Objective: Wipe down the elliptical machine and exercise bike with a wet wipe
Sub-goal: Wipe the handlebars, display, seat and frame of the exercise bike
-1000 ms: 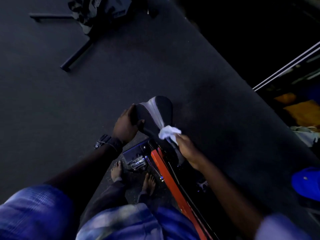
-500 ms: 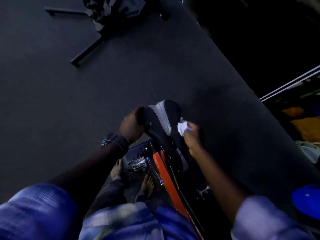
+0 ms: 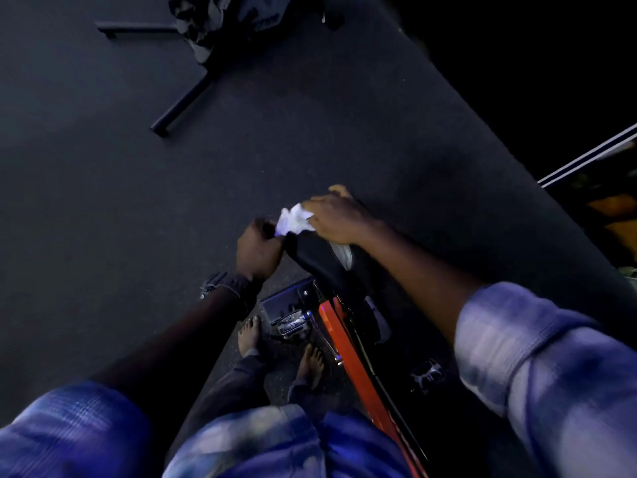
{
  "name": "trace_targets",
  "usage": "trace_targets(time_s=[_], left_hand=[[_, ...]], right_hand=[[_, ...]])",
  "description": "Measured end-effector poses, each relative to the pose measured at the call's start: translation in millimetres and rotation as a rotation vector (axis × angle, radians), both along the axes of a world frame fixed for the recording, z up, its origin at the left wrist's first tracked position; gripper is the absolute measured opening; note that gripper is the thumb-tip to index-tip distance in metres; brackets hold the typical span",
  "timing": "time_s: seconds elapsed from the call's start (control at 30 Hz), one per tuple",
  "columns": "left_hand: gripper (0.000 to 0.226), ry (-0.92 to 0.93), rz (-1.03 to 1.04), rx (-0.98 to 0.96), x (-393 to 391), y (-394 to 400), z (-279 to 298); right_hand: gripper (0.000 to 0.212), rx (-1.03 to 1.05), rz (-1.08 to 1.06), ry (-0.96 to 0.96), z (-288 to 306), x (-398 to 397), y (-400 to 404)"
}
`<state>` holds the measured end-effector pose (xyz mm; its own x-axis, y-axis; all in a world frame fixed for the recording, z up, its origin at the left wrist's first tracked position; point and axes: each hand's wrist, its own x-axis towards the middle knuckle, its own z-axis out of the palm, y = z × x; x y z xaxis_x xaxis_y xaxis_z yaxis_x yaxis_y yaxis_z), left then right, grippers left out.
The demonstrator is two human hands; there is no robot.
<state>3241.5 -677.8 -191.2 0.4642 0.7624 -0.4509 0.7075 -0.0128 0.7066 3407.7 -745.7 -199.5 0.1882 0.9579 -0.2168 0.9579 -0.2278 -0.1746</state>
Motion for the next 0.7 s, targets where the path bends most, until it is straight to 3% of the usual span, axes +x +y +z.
trace_targets(time_s=[0.1,0.2,0.27,0.33,0.37,0.47,0.5,0.57,0.63,0.7], left_hand=[[0.032,-0.09,0.066,-0.12,-4,13,-17],[0.031,-0.246,0.193,-0.251,-7,19,-30],[0.052,-0.304,0.268,-0.314,-9,25,-47],[0.07,-0.296,0.324,-0.314,-7,19,-27],[0.072,-0.296,0.359,-0.318,-5,15,-15],[0.068,-0.312,0.368,-0.338,-2,5,0],[0.077,-0.289,0.355,-0.344,-2,3,0],[0.088,-0.222,0.271,-0.308,-3,2,-5],[0.081,-0.168,0.168,-0.2,-2,-2,0],[0.082,-0.153,0.11,-0.152,0,-6,4]], right_hand=[[0.027,-0.105,-0.094,-0.13,2,22,3],[0.037,-0.152,-0.09,-0.091,1,-11,13],[0.053,-0.049,-0.077,-0.017,-1,-38,12],[0.068,-0.043,-0.015,-0.033,3,-55,12],[0.064,-0.033,0.058,-0.062,-1,-58,14],[0.022,0.037,0.319,-0.117,-3,-58,13],[0.012,0.076,0.374,-0.113,-7,-57,7],[0.011,0.125,0.454,-0.163,-13,-53,-17],[0.009,0.09,0.513,-0.196,-13,-50,-50],[0.007,-0.095,0.528,-0.227,-11,-51,-81]])
